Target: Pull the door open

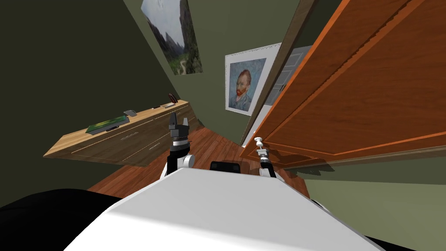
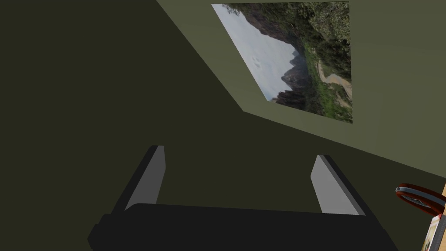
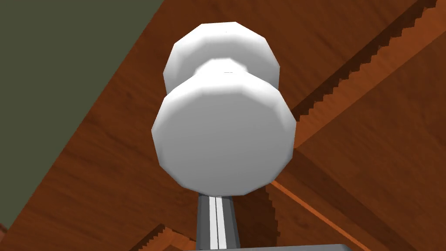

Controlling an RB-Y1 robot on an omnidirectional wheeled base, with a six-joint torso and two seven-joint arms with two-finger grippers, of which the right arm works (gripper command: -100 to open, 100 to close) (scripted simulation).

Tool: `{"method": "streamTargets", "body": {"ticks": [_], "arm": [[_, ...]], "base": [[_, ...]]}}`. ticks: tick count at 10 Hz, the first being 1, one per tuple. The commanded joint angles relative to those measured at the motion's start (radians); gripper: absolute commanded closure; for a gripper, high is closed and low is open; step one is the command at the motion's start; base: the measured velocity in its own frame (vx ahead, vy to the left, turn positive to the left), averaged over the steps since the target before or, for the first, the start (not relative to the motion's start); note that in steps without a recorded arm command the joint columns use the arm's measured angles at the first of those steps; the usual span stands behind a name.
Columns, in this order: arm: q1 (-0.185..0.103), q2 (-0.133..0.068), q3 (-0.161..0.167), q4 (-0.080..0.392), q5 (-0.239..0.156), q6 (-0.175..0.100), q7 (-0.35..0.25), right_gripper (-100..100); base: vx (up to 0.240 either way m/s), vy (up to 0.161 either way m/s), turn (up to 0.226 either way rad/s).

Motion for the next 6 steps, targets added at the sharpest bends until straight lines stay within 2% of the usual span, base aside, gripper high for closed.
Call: {"method": "streamTargets", "body": {"ticks": [1,4,6], "arm": [[0.001,0.003,0.009,-0.016,-0.013,-0.003,-0.029,-100],[0.008,0.007,0.022,-0.037,-0.034,0.001,-0.084,-100],[0.016,0.011,0.037,-0.061,-0.060,0.005,-0.147,-100]], "base": [[-0.065,-0.019,-0.011],[-0.063,-0.013,-0.026],[-0.086,0.018,0.060]]}}
